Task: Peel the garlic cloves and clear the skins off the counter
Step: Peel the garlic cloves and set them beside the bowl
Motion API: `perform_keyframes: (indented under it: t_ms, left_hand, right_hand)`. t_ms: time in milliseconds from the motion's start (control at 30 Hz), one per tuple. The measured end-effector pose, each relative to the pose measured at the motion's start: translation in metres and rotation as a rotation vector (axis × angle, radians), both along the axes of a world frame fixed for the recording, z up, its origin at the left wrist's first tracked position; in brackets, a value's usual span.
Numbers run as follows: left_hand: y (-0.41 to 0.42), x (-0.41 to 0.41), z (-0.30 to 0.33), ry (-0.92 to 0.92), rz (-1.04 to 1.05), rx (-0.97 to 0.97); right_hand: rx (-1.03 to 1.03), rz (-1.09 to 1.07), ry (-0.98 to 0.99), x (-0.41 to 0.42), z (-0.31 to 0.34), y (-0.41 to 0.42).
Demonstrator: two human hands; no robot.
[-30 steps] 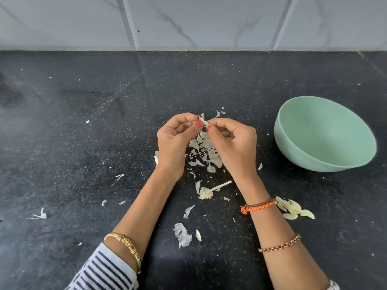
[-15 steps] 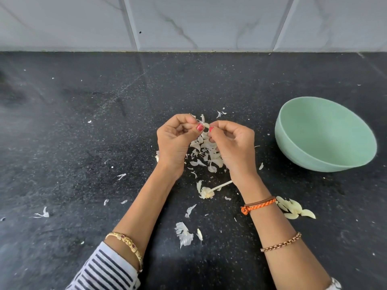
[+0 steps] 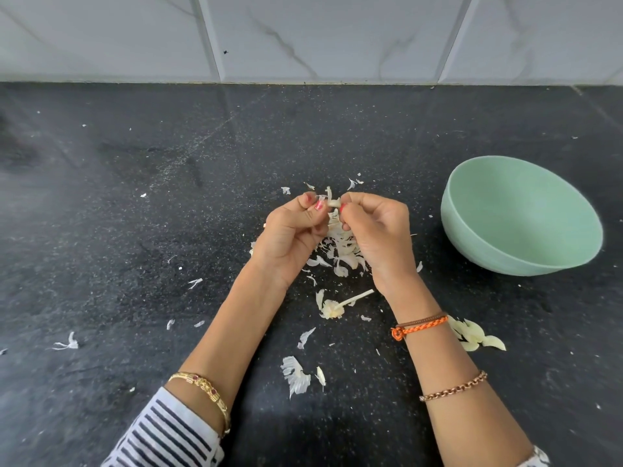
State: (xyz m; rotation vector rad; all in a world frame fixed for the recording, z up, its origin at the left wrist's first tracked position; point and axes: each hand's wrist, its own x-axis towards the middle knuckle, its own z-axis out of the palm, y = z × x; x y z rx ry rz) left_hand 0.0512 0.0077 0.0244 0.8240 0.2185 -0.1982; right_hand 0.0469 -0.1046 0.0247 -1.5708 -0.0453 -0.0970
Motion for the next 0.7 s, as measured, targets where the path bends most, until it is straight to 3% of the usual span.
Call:
perform_keyframes:
  t_ms: [133,233,500,700]
  left_hand:
    - [0.001,-0.001,0.003,-0.020,-0.049,-0.002]
    - [0.001,0.001,-0.003,-0.091,0.071,0.239]
    - [-0.005,-0.002,-0.015,-0.380,0.416,0.627]
    - [-0.004,-0.003,-0.017,-0.500,0.422,0.748]
  right_hand:
    - [-0.112,-0.130,-0.105,0.008,-0.008,-0.014]
    - [-0.145,-0.220,-0.166,0.009,-0.009,-0.018]
    - [-0.198,-0.084,-0.215,0.007,-0.009,-0.009]
    - [-0.293,-0.115,-0.315,0.007,-0.014,-0.005]
